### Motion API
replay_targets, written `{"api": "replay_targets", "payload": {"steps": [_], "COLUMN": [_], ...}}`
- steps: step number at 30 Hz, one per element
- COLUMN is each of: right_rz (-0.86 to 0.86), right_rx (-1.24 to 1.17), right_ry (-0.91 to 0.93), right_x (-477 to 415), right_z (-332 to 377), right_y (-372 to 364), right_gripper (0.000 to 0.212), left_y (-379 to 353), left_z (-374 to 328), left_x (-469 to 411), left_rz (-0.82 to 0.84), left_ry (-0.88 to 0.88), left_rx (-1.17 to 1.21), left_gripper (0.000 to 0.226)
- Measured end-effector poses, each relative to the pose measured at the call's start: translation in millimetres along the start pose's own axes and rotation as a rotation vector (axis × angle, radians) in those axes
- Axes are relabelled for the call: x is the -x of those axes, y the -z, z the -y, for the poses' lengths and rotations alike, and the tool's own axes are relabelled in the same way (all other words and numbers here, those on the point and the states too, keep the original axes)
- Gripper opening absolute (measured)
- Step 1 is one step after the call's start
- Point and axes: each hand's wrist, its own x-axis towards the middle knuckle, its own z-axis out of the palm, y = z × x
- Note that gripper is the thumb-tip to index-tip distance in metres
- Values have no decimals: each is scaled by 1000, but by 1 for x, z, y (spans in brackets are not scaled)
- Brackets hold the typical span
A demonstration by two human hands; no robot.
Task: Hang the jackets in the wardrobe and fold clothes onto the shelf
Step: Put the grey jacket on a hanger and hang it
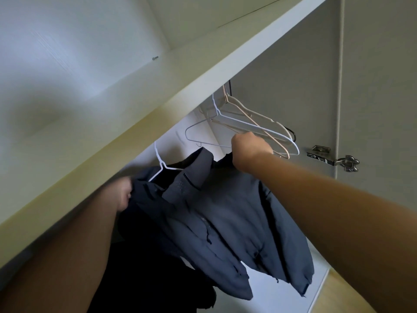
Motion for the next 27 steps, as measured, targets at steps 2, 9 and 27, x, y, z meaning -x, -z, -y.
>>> {"api": "replay_targets", "payload": {"steps": [2,9,27], "right_rz": [11,173,225], "right_rx": [3,25,-226], "right_ry": [-24,-91,-148], "right_x": [-1,5,6], "right_z": [0,2,-17], "right_y": [4,0,1], "right_gripper": [14,11,19], "left_y": [3,11,34], "left_z": [4,32,56], "left_x": [10,47,63], "left_rz": [-38,-162,39], "left_ry": [103,249,-164], "left_rx": [2,-29,-97], "left_gripper": [20,31,71]}}
